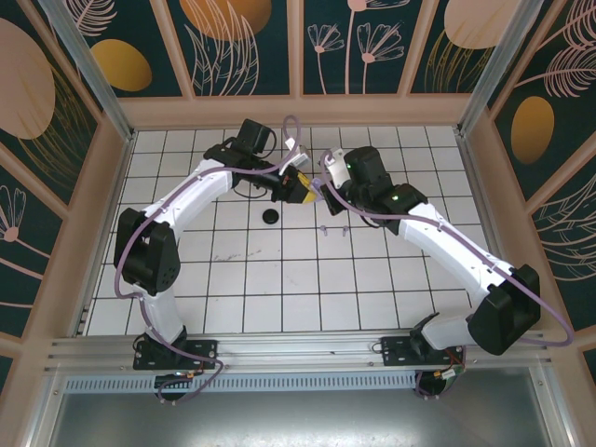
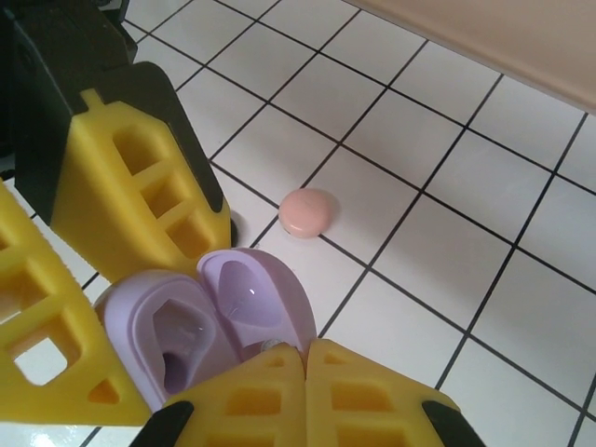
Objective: Insert the wireless bluetooth earbuds into the charging case
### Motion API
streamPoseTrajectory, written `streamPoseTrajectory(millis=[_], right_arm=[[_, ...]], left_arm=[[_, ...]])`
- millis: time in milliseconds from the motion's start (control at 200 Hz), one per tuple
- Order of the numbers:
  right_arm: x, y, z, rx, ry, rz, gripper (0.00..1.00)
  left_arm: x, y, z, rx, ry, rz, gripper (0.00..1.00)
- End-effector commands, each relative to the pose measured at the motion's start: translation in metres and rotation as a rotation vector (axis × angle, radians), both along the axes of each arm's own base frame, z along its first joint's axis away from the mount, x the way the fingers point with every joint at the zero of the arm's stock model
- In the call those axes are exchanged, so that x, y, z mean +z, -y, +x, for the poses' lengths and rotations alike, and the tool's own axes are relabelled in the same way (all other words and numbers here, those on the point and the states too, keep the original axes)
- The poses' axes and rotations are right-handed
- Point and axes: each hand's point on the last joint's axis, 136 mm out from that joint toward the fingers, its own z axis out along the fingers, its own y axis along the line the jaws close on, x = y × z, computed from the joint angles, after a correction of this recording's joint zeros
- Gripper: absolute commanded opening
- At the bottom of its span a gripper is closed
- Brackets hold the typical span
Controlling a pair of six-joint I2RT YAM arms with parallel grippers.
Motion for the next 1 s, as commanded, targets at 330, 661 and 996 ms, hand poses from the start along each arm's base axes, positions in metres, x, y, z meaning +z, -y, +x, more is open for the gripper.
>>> streamPoseTrajectory(millis=[330,661,996], right_arm=[[0.072,0.038,-0.017,-0.088,-0.008,0.297,0.42],[-0.031,0.049,-0.014,-0.300,-0.307,0.242,0.49],[-0.133,0.036,-0.010,-0.473,-0.571,0.056,0.48]], left_arm=[[0.056,-0.035,0.034,0.310,0.229,-0.200,0.00],[0.111,-0.089,0.032,0.646,0.484,-0.376,0.00],[0.148,-0.112,0.006,0.722,0.549,-0.559,0.00]])
